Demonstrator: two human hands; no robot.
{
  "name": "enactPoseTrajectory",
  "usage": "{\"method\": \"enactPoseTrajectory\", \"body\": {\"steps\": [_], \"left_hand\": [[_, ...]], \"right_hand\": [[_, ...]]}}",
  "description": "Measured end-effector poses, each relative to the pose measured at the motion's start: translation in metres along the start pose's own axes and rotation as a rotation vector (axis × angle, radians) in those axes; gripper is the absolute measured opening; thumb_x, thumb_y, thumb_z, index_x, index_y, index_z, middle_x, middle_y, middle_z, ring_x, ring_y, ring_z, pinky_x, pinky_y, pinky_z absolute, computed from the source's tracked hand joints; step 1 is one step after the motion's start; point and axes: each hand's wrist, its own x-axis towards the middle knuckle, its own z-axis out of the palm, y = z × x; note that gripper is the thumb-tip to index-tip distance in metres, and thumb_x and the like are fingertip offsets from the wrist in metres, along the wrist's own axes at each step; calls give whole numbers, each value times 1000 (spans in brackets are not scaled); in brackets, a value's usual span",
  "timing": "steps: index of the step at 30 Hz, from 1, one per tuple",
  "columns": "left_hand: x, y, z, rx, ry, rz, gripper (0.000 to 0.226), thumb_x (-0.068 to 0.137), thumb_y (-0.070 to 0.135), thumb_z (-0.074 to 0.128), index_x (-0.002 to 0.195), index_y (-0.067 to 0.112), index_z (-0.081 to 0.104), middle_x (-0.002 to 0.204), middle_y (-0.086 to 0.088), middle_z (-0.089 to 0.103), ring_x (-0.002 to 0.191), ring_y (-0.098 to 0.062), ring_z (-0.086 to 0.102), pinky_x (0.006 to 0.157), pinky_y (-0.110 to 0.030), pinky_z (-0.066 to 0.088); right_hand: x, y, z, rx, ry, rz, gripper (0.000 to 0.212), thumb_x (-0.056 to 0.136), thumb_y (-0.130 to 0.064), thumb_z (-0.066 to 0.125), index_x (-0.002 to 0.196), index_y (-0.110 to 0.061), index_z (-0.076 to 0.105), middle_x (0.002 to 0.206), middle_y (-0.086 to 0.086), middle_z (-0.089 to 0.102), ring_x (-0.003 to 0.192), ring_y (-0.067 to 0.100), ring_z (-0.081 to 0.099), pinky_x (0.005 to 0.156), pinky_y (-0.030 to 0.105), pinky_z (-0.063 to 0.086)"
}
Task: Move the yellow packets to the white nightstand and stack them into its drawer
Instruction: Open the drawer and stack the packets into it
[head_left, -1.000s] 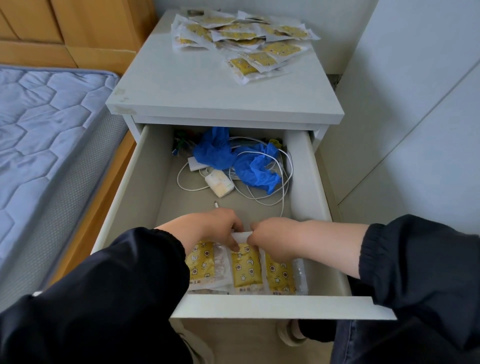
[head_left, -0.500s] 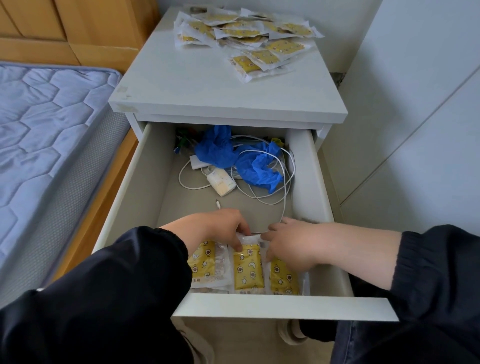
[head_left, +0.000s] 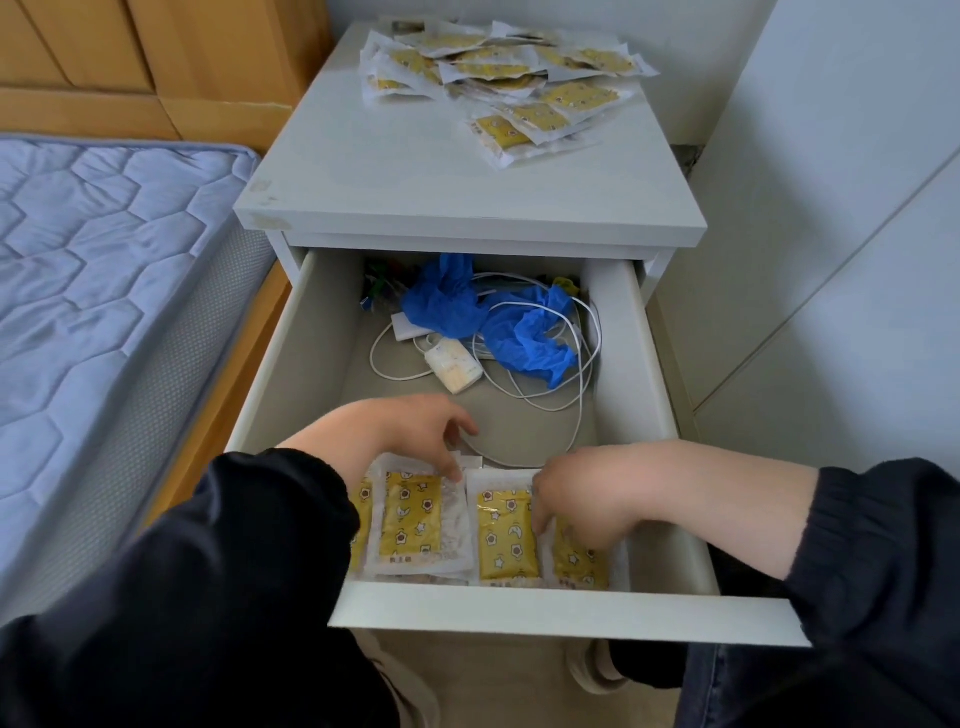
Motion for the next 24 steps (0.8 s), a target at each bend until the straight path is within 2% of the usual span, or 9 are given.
{"method": "enactPoseTrajectory", "body": {"steps": [2, 4, 6, 8, 11, 15, 16, 20, 24], "left_hand": [[-6, -10, 0, 19, -44, -51, 64, 78, 33, 77, 136, 24, 50, 122, 5, 58, 109, -14, 55, 96, -27, 44], [-8, -16, 2, 20, -72, -77, 62, 77, 32, 78, 133, 24, 53, 123, 5, 60, 109, -14, 57, 97, -29, 45], [-8, -17, 5, 27, -92, -62, 56, 76, 33, 79, 127, 27, 58, 121, 6, 62, 106, -14, 59, 95, -30, 47], [-7, -16, 8, 32, -102, -34, 53, 75, 34, 79, 124, 29, 60, 120, 8, 63, 103, -13, 59, 91, -27, 47], [-8, -13, 12, 68, -75, -1, 59, 74, 35, 80, 128, 29, 57, 123, 8, 62, 106, -13, 58, 91, -26, 44], [-9, -11, 15, 120, -64, 13, 73, 72, 40, 80, 136, 26, 49, 131, 5, 56, 117, -17, 53, 96, -29, 43], [-9, -10, 15, 126, -61, 18, 72, 72, 40, 81, 135, 25, 50, 131, 4, 56, 116, -17, 53, 95, -29, 43], [-9, -2, 16, 135, -33, 48, 52, 73, 37, 80, 117, 22, 57, 117, 4, 60, 97, -13, 53, 81, -26, 43], [-11, 0, 16, 124, -29, 34, 51, 73, 38, 80, 116, 22, 57, 114, 5, 60, 95, -13, 52, 80, -26, 43]], "right_hand": [[7, 3, -6, 175, 140, 76, 47, 90, -9, 49, 134, -24, 53, 127, 3, 54, 108, 23, 57, 85, 33, 51], [17, 4, -12, 274, 248, 151, 41, 90, -12, 50, 131, -17, 54, 125, 7, 56, 107, 26, 58, 87, 36, 52], [28, 3, -14, 357, 244, 212, 41, 91, -18, 50, 131, -11, 52, 127, 10, 56, 110, 28, 59, 92, 41, 51], [36, -2, -12, 440, 184, 234, 42, 92, -24, 51, 131, -7, 51, 129, 12, 56, 113, 28, 58, 94, 38, 51], [44, -8, -6, 418, 140, 220, 38, 91, -29, 53, 121, -6, 57, 120, 13, 60, 104, 27, 62, 71, 29, 49], [47, -9, 0, 336, 153, 199, 28, 88, -27, 58, 107, -7, 62, 103, 9, 59, 77, 22, 56, 53, 25, 40], [47, -9, 0, 324, 163, 202, 27, 87, -25, 58, 108, -8, 62, 105, 9, 57, 78, 22, 55, 53, 25, 40], [50, -8, 3, 304, 205, 208, 37, 86, -22, 58, 121, -11, 53, 118, 10, 51, 101, 27, 56, 71, 30, 44], [51, -7, 3, 329, 240, 224, 50, 85, -29, 62, 129, -12, 47, 123, 11, 51, 109, 28, 53, 80, 33, 48]]}}
